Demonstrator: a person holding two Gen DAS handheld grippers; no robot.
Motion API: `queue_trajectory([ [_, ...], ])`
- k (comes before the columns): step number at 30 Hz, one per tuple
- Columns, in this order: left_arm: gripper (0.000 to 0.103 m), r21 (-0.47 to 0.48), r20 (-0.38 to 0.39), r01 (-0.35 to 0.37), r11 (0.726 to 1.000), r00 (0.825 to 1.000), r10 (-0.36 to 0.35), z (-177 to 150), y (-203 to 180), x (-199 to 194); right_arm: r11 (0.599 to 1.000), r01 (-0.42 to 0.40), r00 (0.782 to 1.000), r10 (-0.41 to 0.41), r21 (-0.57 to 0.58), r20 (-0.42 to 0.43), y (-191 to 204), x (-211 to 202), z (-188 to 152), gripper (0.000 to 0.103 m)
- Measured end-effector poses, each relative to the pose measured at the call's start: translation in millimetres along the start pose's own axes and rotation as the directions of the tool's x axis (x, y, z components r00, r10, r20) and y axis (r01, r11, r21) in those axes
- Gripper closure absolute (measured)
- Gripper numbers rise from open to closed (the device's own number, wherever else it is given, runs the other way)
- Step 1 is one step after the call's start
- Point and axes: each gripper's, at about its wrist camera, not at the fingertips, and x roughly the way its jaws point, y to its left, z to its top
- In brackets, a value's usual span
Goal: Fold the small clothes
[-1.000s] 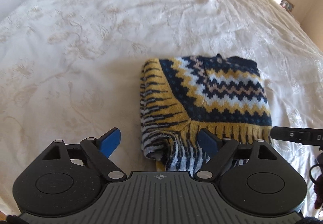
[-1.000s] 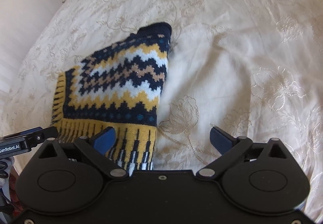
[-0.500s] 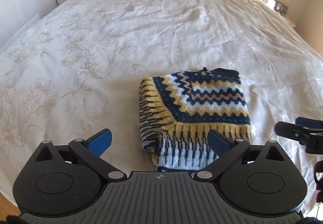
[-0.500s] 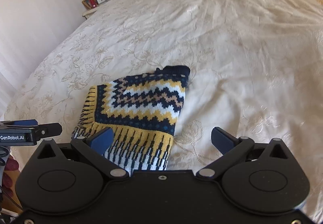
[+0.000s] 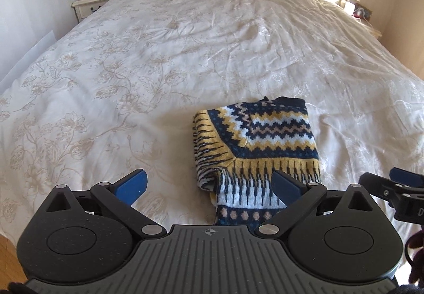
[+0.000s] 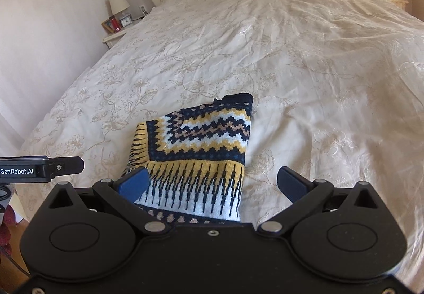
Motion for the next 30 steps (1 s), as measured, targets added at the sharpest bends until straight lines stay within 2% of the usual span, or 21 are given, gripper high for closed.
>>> queue_trajectory([
  [6, 0.002, 0.029, 0.010, -0.097, 0.995, 0.995, 0.097, -6.9, -2.5, -15.2, 0.997, 0.074, 0.997, -0.074, 0.028, -0.002, 10.9, -13.3, -9.5, 0.001],
  [9, 0.002, 0.054, 0.020, -0.125, 0.991, 0.992, 0.124, -10.9, -4.0, -22.2, 0.995, 0.080, 0.997, -0.081, 0.052, 0.013, 11.7, -22.0, -12.8, 0.001],
  [15, 0.002, 0.033, 0.001, -0.072, 0.997, 0.997, 0.072, -21.7, -5.6, -29.0, 0.988, 0.145, 0.989, -0.146, 0.058, 0.009, 16.2, -34.6, -15.5, 0.001],
  [23, 0.002, 0.050, -0.007, -0.075, 0.996, 0.997, 0.075, -35.2, -17.8, -36.6, 0.982, 0.189, 0.982, -0.189, 0.014, -0.004, 20.9, -47.7, -22.3, 0.001],
  [30, 0.002, 0.071, -0.013, -0.059, 0.996, 0.998, 0.060, -43.9, -27.7, -40.1, 0.991, 0.136, 0.990, -0.136, -0.001, -0.046, 22.4, -50.5, -30.4, 0.001],
])
